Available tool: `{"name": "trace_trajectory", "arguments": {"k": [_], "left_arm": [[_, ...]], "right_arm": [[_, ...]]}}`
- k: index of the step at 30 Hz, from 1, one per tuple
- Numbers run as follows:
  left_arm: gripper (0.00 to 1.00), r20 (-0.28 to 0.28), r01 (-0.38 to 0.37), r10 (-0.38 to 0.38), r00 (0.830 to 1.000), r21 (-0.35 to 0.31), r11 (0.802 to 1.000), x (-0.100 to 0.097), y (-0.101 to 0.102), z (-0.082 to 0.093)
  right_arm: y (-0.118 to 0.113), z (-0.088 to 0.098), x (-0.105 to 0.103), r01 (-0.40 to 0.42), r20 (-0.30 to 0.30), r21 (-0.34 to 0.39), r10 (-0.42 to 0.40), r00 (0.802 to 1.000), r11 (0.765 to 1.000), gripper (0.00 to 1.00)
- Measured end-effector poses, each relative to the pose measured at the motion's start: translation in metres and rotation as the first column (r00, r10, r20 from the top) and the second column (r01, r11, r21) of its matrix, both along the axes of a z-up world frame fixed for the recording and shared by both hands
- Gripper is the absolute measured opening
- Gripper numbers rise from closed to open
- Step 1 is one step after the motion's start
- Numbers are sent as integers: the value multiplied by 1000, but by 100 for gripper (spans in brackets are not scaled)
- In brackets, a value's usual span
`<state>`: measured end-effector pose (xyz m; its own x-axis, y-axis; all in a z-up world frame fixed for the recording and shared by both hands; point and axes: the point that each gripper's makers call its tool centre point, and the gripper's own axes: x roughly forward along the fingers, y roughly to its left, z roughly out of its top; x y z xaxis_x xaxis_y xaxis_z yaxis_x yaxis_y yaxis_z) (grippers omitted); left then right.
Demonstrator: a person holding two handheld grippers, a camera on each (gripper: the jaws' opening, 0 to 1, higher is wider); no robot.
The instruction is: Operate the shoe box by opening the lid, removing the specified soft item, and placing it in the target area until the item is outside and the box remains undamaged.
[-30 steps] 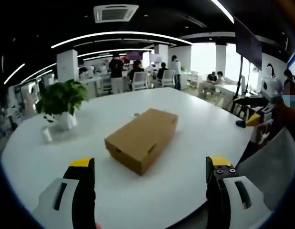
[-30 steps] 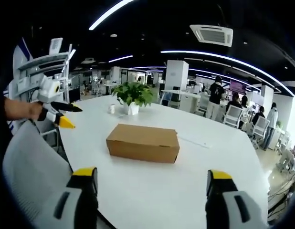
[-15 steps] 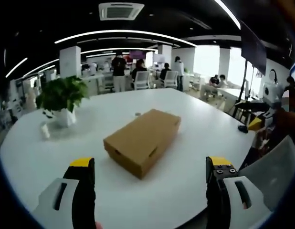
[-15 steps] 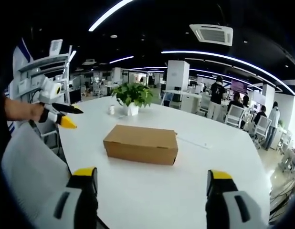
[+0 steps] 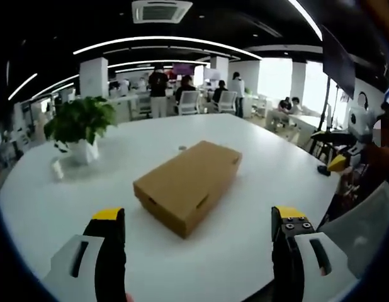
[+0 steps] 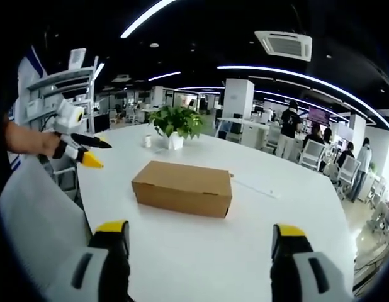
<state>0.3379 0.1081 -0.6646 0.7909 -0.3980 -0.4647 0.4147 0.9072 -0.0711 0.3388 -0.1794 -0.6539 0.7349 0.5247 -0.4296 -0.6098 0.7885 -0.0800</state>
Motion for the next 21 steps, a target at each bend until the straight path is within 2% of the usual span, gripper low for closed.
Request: {"name": "trace_trajectory", "arguments": {"k": [7, 14, 18, 21], "left_arm": [[100, 0, -23, 23, 1000, -17, 1000, 10, 3, -2], [100, -13, -37, 37, 999, -7, 999, 16, 1, -9], [99, -40, -30, 30, 999, -2, 1000, 20, 0, -19], [99, -29, -24, 24, 999, -7, 1000, 26, 0, -27]], "right_arm": [[0, -1, 10, -14, 7, -8, 14, 1000, 1000, 93], [4, -5, 23, -42, 3, -18, 42, 999, 999, 90], [9, -10, 32, -67, -4, -31, 67, 998, 997, 89], [10, -15, 38, -73, -10, -31, 72, 997, 997, 88]]}}
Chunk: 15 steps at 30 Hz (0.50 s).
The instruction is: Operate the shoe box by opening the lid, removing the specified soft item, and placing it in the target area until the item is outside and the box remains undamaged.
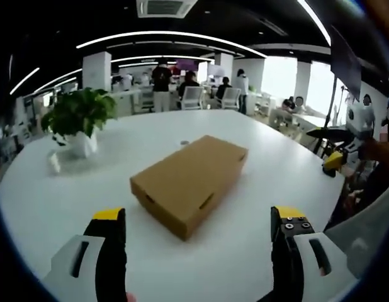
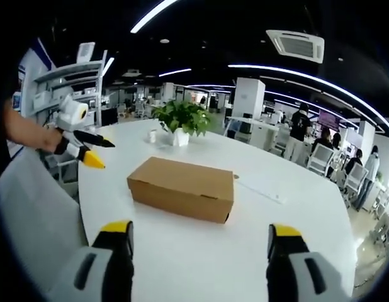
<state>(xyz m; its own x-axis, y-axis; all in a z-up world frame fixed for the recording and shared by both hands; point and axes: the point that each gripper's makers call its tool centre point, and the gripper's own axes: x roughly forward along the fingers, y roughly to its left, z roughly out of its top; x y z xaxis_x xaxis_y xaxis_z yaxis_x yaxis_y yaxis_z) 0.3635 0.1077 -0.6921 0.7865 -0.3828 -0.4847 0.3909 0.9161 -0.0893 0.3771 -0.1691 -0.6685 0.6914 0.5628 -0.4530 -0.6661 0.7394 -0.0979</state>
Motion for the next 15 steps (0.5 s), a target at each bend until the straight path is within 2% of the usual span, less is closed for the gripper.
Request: {"name": "trace_trajectory", "arguments": {"k": [2, 5, 10, 15], "left_arm": [[99, -32, -13, 12, 999, -22, 1000, 2, 0, -8], [99, -22, -46, 45, 999, -53, 998, 9, 2, -9], [99, -32, -68, 67, 997, -41, 997, 18, 5, -14], [99, -45, -70, 68, 997, -24, 997, 18, 2, -23]], "right_arm": [[3, -4, 3, -4, -7, -5, 4, 1000, 1000, 88], [6, -9, 8, -11, -11, -7, 11, 1000, 1000, 88], [14, -15, 15, -30, -9, -18, 30, 1000, 999, 86], [19, -20, 21, -39, -19, -21, 39, 999, 999, 86]]}}
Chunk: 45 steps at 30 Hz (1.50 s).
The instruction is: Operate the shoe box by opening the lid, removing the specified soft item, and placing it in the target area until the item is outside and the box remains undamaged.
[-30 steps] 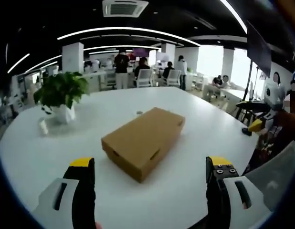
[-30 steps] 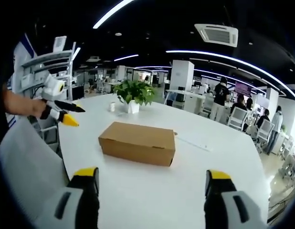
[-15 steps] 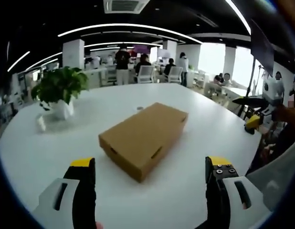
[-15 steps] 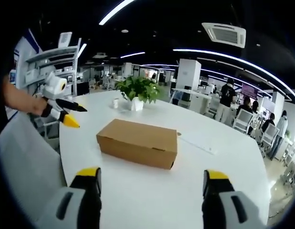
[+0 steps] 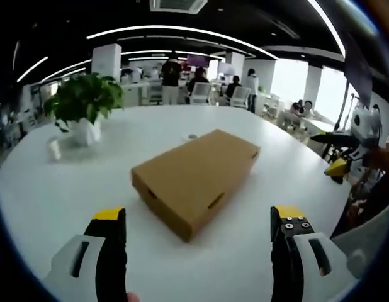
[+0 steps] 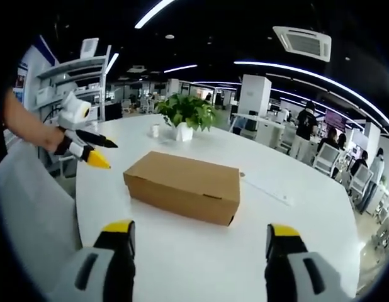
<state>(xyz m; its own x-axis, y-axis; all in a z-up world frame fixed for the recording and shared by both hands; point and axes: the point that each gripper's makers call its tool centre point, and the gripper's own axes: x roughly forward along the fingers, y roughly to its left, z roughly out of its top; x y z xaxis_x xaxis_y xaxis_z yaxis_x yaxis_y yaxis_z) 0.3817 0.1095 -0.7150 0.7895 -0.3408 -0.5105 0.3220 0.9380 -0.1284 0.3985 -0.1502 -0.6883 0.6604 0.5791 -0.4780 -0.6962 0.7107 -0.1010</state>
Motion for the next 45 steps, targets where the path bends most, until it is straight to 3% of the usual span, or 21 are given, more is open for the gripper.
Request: {"name": "trace_trajectory", "arguments": {"k": [6, 12, 28, 33, 45], "left_arm": [[98, -25, 0, 0, 1000, 11, 1000, 7, -5, -13], [98, -7, -43, 43, 999, -10, 999, 22, -1, -11], [98, -65, -73, 73, 995, 2, 997, 24, 4, -39], [97, -75, -88, 89, 993, 7, 996, 28, 5, -46], [96, -69, -107, 107, 992, 12, 994, 39, 6, -56]], "right_arm": [[3, -8, 10, -14, -8, -9, 14, 1000, 1000, 87], [4, -16, 21, -41, -6, -24, 40, 999, 999, 86], [2, -44, 49, -92, -44, -74, 89, 995, 993, 84], [3, -48, 61, -102, -46, -59, 99, 994, 993, 82], [-2, -57, 86, -116, -56, -86, 112, 992, 989, 79]]}}
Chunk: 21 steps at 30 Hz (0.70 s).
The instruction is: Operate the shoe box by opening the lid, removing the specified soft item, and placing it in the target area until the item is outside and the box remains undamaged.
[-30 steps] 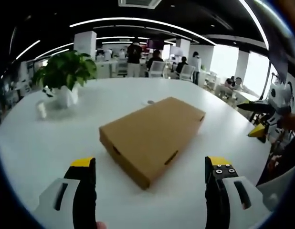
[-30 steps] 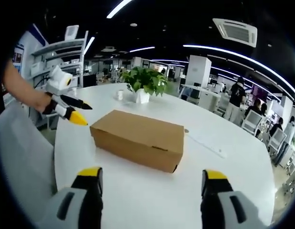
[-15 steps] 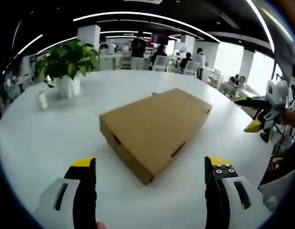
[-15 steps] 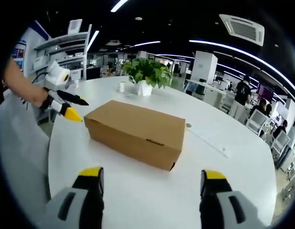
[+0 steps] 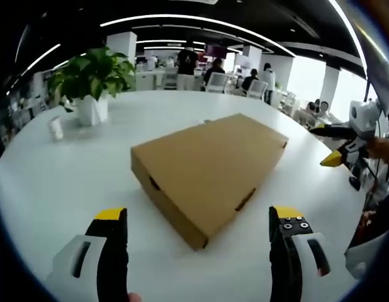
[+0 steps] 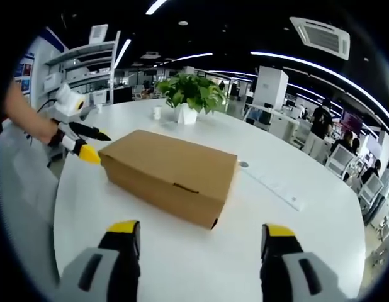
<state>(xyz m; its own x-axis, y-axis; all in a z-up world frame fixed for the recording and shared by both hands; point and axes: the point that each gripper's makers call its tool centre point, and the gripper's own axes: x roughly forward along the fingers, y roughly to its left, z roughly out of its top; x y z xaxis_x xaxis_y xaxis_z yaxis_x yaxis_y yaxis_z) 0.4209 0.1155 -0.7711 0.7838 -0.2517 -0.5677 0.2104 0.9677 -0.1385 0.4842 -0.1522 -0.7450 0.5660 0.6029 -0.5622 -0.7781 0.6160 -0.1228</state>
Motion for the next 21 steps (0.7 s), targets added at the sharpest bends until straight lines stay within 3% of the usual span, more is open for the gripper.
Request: {"name": "trace_trajectory", "arguments": {"k": [11, 21], "left_arm": [[92, -8, -6, 6, 1000, 0, 1000, 8, -2, -7], [89, -21, -14, 14, 1000, -1, 1000, 11, -9, -14]], "right_arm": [[22, -1, 21, -46, 10, 50, 46, 999, 998, 70], [37, -14, 35, -80, -19, 25, 81, 997, 996, 64]]}}
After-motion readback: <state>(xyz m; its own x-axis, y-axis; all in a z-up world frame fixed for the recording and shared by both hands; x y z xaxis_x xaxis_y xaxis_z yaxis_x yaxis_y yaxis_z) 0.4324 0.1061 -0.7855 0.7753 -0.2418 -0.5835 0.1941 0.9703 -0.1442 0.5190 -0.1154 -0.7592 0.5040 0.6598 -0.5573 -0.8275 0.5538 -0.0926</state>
